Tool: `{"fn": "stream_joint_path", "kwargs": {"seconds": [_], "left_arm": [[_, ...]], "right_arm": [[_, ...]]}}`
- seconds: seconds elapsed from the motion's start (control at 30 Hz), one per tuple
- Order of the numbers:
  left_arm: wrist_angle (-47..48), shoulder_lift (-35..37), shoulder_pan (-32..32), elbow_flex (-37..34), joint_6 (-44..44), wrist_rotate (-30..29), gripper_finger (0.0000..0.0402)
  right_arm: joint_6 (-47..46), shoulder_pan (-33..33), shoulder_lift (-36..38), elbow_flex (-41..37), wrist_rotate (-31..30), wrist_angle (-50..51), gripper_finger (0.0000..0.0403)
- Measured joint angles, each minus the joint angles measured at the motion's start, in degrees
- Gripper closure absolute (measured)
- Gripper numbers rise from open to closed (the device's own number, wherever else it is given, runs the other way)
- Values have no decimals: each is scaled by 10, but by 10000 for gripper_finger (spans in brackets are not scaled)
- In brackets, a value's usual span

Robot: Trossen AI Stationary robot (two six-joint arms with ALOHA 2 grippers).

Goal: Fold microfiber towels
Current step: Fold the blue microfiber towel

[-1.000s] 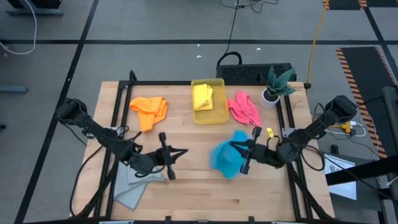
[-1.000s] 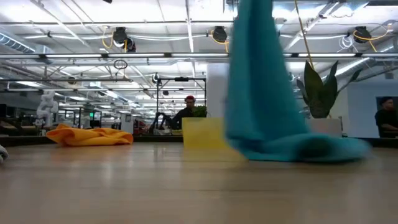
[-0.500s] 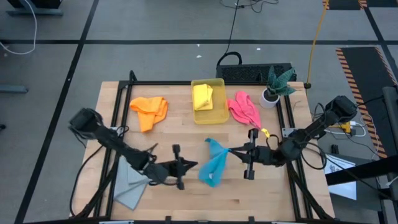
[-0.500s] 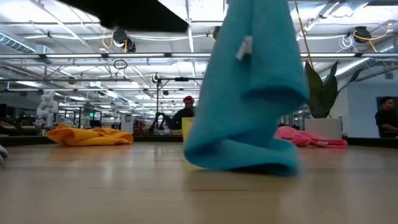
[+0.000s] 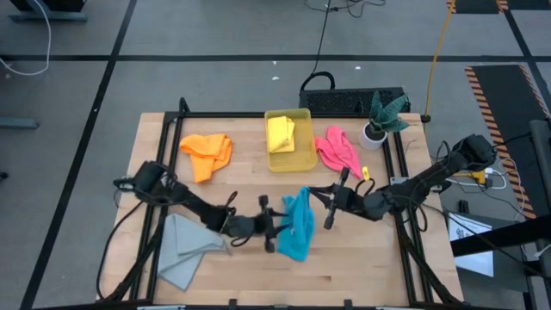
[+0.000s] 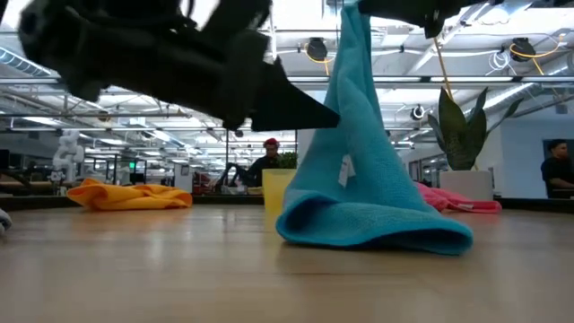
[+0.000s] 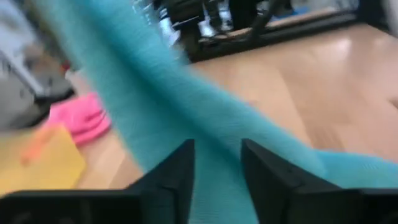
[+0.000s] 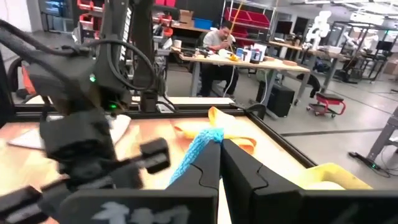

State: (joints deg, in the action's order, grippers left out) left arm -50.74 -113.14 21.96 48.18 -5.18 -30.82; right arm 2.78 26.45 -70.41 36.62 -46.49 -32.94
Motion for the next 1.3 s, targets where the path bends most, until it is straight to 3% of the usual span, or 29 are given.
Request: {"fn": "stream_joint_path", "kwargs": {"seconds": [0.07, 0.2, 0.43, 0.7, 0.97, 1.3], "left_arm": [[-2, -4, -18, 0, 51, 25, 224], [-5, -8, -54, 0, 120, 135, 184], [-9, -7, -84, 0, 170, 285, 180], [-52, -7, -76, 0, 138, 276, 211], [-52, -8, -81, 5, 143, 259, 215], [-55, -118, -69, 119, 128, 382, 215]], "right_arm": [[-1, -2, 0, 0, 0, 0, 403], [-1, -2, 0, 0, 1, 2, 403], [4, -2, 0, 0, 1, 2, 403], [10, -2, 0, 0, 1, -2, 403], [11, -2, 0, 0, 1, -2, 403], [44, 10, 0, 0, 1, -18, 403]]}}
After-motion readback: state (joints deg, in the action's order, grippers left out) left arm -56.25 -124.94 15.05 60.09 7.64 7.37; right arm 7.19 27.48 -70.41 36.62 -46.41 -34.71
